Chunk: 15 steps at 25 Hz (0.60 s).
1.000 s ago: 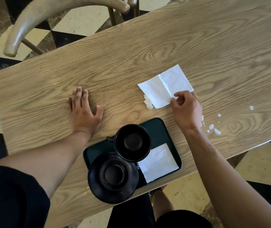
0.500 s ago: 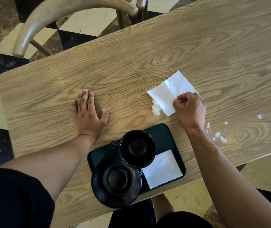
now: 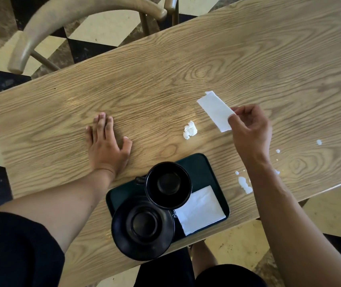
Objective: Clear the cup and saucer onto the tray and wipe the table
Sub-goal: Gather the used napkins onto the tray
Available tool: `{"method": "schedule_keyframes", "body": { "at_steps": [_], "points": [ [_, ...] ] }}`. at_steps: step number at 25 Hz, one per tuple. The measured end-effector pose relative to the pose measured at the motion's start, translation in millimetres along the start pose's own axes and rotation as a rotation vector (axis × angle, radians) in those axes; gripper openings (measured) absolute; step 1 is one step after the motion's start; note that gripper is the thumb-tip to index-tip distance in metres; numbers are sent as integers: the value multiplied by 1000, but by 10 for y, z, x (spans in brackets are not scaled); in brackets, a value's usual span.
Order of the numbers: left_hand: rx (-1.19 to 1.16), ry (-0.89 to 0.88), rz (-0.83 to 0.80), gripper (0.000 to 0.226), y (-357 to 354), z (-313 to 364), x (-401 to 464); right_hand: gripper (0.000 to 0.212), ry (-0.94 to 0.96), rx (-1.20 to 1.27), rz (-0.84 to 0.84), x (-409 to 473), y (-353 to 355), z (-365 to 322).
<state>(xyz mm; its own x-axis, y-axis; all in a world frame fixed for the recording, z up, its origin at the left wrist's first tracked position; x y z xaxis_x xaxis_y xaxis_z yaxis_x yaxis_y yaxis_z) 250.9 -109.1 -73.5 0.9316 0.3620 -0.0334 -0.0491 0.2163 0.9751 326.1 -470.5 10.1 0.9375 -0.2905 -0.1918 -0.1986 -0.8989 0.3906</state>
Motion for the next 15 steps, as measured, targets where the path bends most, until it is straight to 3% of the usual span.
{"method": "schedule_keyframes", "body": {
  "at_steps": [4, 10, 15],
  "points": [
    [-15, 3, -6, 77, -6, -5, -6, 21, -24, 227, -11, -39, 101, -70],
    [-26, 6, -6, 77, 14, 8, -13, 16, -149, 503, -94, -253, 226, -45],
    [-23, 3, -7, 77, 29, 9, -7, 43, -336, 764, -264, -653, 374, 188]
  ]
}}
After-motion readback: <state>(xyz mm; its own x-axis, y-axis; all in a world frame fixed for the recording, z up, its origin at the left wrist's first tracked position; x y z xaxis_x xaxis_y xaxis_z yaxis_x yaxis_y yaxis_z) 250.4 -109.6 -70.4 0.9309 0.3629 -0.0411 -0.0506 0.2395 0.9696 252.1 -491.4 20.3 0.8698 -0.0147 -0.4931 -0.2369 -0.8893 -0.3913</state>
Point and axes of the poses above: each hand's wrist, its own x-axis towards the middle knuckle, its own y-axis out of the back of the hand, z = x × y, the point moved 4 cm from there along x, towards the middle knuckle, and after that the axes turned 2 degrees about y, right-handed, at the moved point
